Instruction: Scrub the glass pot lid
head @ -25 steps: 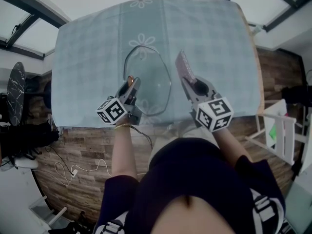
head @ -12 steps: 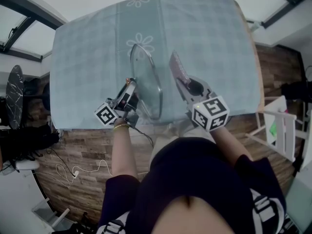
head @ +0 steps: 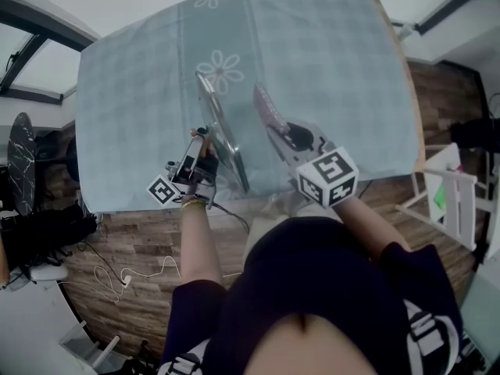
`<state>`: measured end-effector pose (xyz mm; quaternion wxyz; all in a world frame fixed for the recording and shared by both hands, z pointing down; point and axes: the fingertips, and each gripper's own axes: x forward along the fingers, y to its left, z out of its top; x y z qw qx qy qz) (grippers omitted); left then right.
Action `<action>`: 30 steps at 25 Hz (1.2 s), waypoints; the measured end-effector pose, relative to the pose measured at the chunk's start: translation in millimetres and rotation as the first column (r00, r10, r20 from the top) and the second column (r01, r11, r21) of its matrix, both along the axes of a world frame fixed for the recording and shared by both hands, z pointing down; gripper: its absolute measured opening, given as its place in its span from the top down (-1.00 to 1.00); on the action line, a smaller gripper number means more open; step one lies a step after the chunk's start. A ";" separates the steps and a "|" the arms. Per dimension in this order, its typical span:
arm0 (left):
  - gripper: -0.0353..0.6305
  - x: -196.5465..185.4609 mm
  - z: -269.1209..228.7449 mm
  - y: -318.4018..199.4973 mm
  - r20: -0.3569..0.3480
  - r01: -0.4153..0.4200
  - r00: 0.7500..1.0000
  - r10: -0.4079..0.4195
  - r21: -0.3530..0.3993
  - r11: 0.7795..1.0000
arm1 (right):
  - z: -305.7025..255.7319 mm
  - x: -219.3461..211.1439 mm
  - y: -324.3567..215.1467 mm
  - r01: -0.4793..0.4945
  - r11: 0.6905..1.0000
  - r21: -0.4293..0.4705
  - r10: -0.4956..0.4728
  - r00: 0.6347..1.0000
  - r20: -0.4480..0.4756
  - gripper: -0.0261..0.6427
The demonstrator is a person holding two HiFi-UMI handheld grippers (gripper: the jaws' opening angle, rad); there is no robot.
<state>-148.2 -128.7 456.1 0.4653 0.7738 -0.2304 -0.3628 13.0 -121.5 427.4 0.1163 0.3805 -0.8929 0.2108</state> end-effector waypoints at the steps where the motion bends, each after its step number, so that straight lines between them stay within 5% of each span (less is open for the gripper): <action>1: 0.39 -1.0 -1.7 0.1 -0.018 0.003 1.000 -0.003 0.010 1.000 | 0.2 -2.7 0.1 0.008 1.000 0.001 -0.008 1.000 -0.003 0.69; 7: 0.39 -4.3 -0.8 -0.4 -0.071 0.002 0.997 -0.001 0.020 1.000 | 3.2 -22.0 -5.8 0.069 0.998 0.011 -0.068 0.997 -0.024 0.69; 30: 0.39 -7.2 7.0 4.4 -0.102 -0.008 0.995 0.011 0.023 1.000 | 6.3 -83.9 -23.9 0.256 0.966 0.023 -0.256 0.967 -0.019 0.69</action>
